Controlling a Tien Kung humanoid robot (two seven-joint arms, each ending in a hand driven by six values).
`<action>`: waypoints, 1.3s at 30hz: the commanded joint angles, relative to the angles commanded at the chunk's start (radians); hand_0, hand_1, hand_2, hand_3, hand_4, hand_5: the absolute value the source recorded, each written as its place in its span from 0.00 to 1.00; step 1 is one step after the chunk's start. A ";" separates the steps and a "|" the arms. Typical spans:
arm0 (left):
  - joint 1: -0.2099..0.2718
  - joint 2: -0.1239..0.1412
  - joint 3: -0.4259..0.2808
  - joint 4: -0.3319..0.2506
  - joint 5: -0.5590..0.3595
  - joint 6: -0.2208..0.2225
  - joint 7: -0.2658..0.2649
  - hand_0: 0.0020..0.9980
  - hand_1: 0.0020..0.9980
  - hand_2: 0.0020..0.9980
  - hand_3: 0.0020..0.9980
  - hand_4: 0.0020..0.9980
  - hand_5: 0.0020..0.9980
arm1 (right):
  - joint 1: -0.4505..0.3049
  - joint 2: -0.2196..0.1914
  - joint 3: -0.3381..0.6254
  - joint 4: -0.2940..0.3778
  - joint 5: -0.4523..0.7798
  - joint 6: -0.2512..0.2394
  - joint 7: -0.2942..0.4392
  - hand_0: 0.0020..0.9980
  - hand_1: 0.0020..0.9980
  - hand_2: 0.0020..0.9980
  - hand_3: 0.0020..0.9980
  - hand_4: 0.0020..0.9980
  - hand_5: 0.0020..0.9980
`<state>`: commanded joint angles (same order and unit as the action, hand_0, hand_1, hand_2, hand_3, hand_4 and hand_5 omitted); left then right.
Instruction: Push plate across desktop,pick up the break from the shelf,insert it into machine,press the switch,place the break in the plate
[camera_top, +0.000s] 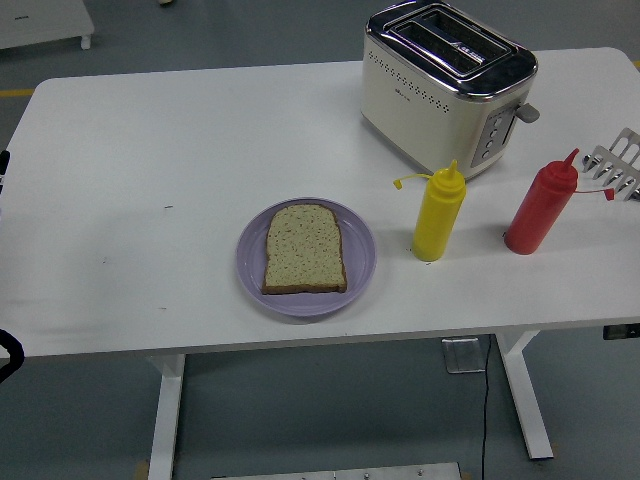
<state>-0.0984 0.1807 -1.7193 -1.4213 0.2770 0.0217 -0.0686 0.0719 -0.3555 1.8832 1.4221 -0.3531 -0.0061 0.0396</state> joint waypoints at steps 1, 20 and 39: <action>-0.001 0.000 0.000 0.000 0.000 0.000 0.000 0.81 0.85 0.90 0.79 0.62 1.00 | 0.000 0.001 0.001 -0.001 0.001 -0.001 -0.001 0.82 0.77 0.76 0.73 0.51 0.56; 0.007 0.001 0.018 0.004 0.001 0.010 0.005 0.80 0.84 0.89 0.78 0.62 1.00 | -0.011 0.013 0.017 -0.004 -0.003 -0.002 -0.007 0.81 0.76 0.76 0.73 0.51 0.55; 0.011 0.005 0.029 0.007 0.000 0.011 0.004 0.80 0.84 0.89 0.78 0.62 1.00 | -0.019 0.027 0.018 -0.005 0.000 0.002 -0.005 0.80 0.76 0.75 0.72 0.51 0.55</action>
<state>-0.0874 0.1853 -1.6902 -1.4147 0.2766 0.0329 -0.0642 0.0530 -0.3287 1.9009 1.4167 -0.3532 -0.0038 0.0342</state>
